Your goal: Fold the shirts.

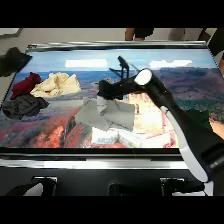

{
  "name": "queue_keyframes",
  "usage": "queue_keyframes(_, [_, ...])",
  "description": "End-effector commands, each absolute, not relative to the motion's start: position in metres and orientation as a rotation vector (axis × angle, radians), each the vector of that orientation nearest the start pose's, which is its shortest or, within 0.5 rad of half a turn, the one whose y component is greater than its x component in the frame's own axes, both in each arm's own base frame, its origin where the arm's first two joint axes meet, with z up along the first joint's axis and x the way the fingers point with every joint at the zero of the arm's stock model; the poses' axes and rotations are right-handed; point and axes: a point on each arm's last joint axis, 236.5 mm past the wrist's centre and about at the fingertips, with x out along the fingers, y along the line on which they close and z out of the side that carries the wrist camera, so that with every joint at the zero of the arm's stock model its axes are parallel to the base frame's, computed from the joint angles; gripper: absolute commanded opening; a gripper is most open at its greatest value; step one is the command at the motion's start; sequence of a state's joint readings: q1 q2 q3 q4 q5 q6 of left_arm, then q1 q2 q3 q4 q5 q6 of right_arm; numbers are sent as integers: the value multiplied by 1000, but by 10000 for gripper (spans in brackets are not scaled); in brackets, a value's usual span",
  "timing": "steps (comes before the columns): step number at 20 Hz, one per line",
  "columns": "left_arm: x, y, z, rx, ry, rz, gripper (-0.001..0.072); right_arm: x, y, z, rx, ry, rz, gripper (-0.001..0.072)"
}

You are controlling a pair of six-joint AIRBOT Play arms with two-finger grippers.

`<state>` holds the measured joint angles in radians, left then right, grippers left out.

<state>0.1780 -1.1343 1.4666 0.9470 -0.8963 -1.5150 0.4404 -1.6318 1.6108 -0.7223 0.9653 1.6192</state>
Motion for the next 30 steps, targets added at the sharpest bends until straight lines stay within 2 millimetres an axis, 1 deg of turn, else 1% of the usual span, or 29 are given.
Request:
queue_keyframes(1, [426,6,307,-448,413,-140,36,426,403,58,686,1179,752,41])
queue_keyframes(3, [418,2,313,-432,404,-151,36,422,420,36,762,1238,747,41])
queue_keyframes(5, [417,0,314,-430,407,-156,36,422,433,15,816,1269,719,50])
queue_keyframes(6, [417,0,313,-431,409,-155,36,420,438,7,846,1293,702,340])
queue_keyframes(7, [417,0,312,-428,411,-155,36,418,441,4,863,1311,706,692])
queue_keyframes(8, [418,1,311,-426,412,-153,36,415,437,5,843,1323,725,676])
queue_keyframes(9, [418,2,310,-420,413,-147,36,415,425,7,806,1334,735,676])
queue_keyframes(10, [418,4,309,-413,416,-141,36,419,404,9,752,1337,724,675])
queue_keyframes(11, [418,5,309,-407,417,-136,36,426,372,11,677,1338,686,675])
queue_keyframes(12, [418,7,308,-397,419,-127,36,435,333,12,609,1339,618,674])
queue_keyframes(13, [418,9,306,-388,421,-119,36,443,290,12,544,1345,528,673])
queue_keyframes(14, [418,11,305,-379,423,-111,36,446,239,11,468,1369,418,665])
queue_keyframes(15, [418,13,305,-374,425,-106,36,444,191,7,407,1403,299,665])
queue_keyframes(16, [418,13,305,-374,425,-106,36,436,145,-1,348,1463,177,664])
queue_keyframes(17, [418,13,305,-374,425,-106,36,423,113,-11,312,1530,98,664])
queue_keyframes(18, [418,13,305,-374,425,-106,37,412,102,-22,330,1582,72,664])
queue_keyframes(19, [418,13,304,-374,426,-106,37,401,107,-33,382,1626,87,664])
queue_keyframes(21, [416,11,302,-374,437,-109,36,389,140,-53,465,1642,214,666])
queue_keyframes(23, [415,10,299,-373,454,-114,37,391,166,-66,540,1608,268,666])
queue_keyframes(24, [414,9,298,-373,460,-116,36,393,173,-72,572,1600,275,666])
queue_keyframes(25, [413,9,297,-373,465,-118,37,395,177,-77,584,1598,287,666])
queue_keyframes(27, [413,9,297,-372,466,-118,37,393,182,-86,572,1609,336,666])
queue_keyframes(30, [413,8,297,-351,465,-123,37,394,183,-89,563,1607,347,665])
